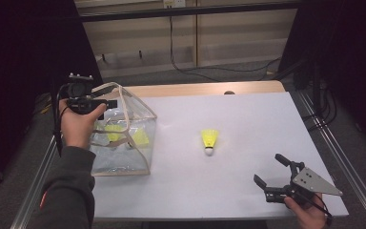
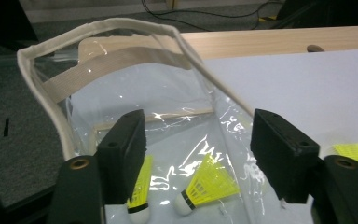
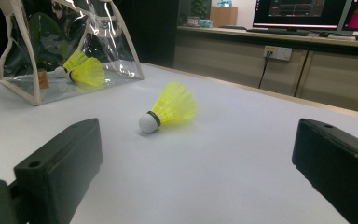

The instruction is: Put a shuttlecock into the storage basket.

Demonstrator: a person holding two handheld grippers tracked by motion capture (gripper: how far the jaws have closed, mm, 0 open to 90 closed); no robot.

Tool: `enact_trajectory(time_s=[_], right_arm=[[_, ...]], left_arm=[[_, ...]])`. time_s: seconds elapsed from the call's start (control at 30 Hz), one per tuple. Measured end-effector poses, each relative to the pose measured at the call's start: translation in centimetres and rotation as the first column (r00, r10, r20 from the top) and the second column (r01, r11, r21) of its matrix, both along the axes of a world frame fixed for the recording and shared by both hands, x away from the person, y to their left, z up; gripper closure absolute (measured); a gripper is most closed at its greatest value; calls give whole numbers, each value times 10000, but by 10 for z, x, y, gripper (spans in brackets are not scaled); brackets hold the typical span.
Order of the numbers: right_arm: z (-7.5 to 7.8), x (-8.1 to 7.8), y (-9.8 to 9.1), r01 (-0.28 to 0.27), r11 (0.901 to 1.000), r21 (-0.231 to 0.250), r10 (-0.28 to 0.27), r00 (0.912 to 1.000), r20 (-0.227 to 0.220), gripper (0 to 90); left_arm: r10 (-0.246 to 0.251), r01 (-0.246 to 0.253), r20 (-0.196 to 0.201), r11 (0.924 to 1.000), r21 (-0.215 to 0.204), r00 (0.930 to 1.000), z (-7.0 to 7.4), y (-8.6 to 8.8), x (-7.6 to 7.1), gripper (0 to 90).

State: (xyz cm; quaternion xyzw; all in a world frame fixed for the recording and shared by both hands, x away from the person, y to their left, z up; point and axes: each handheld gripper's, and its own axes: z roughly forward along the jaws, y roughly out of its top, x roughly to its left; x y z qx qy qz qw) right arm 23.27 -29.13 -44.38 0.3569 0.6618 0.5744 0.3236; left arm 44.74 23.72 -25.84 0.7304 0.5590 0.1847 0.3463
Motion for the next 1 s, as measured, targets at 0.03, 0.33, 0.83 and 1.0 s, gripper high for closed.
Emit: enact_trajectory(time_s=[0.03,0.33,0.83,1.0], right_arm=[[0,0,0,1,10000,0,-1,10000,5,15],[0,0,0,14,10000,-1,-14,10000,21,15],[0,0,0,15,10000,4,-15,10000,22,15],[0,0,0,7,10000,9,-7,10000,21,15]], left_arm=[[-91,91,18,10000,-25,10000,2,-2,-1,348],[-1106,1105,-12,9935,-289,9939,16,-24,-8,280],[-2247,2242,-76,9734,-466,9744,26,-52,-20,217],[-2630,2621,-155,9639,-472,9647,28,-63,-24,213]])
